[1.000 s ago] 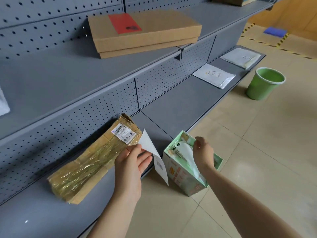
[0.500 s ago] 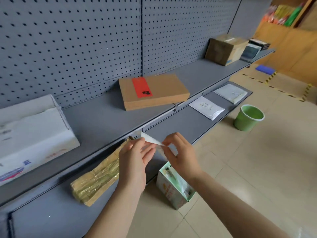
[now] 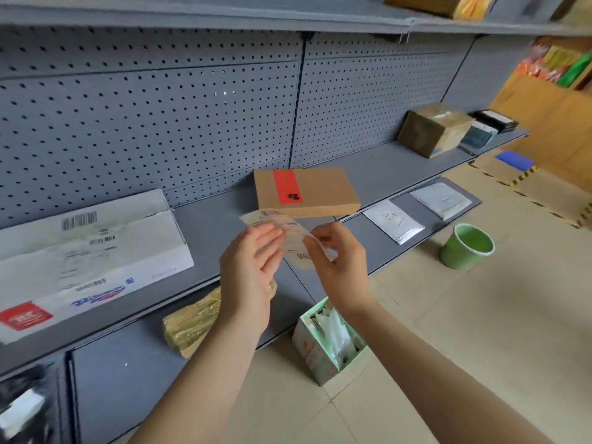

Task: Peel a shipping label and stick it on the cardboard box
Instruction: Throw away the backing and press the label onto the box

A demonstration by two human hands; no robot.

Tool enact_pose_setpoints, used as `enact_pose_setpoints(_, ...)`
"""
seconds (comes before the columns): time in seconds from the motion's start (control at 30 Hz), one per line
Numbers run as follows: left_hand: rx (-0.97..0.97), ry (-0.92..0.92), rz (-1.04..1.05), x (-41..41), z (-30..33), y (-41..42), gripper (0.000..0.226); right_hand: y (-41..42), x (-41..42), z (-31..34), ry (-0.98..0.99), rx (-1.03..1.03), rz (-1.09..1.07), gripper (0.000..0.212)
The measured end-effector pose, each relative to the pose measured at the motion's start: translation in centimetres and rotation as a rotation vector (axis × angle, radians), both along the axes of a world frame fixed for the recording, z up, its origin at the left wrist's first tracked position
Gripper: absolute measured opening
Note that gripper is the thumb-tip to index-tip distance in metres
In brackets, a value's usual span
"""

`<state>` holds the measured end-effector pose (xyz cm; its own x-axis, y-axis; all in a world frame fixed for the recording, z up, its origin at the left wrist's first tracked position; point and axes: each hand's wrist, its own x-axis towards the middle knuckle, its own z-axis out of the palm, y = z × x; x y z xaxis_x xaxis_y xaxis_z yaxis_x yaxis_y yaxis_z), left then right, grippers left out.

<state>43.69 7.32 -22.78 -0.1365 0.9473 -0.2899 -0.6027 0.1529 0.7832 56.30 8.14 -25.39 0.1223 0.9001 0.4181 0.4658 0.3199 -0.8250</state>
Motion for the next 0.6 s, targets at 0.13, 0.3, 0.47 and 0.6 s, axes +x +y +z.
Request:
enact_pose_setpoints(0.13, 0.043, 0.233, 0.184, -1.4, 1.6, -0.2, 0.011, -0.6, -1.1, 3.8, 0.168, -0.082, 0.058, 0.012)
enact_pose_setpoints(0.3, 0.081, 0.329, 0.204, -3.0, 4.4, -0.8, 0.026, -1.4, -2.5, 7.8, 0.293, -0.054, 0.150, 0.014)
enact_pose_setpoints(0.47, 0.155, 0.353, 0.247, -4.6, 7.9, -1.4, 0.009, -1.5, -3.9, 11.7, 0.321, -0.016, 0.211, 0.012)
enact_pose_setpoints(0.6, 0.189, 0.402, 0.301, -5.9, 10.6, -1.8, 0.007, -1.4, -5.0, 14.2, 0.353, 0.015, 0.224, 0.010)
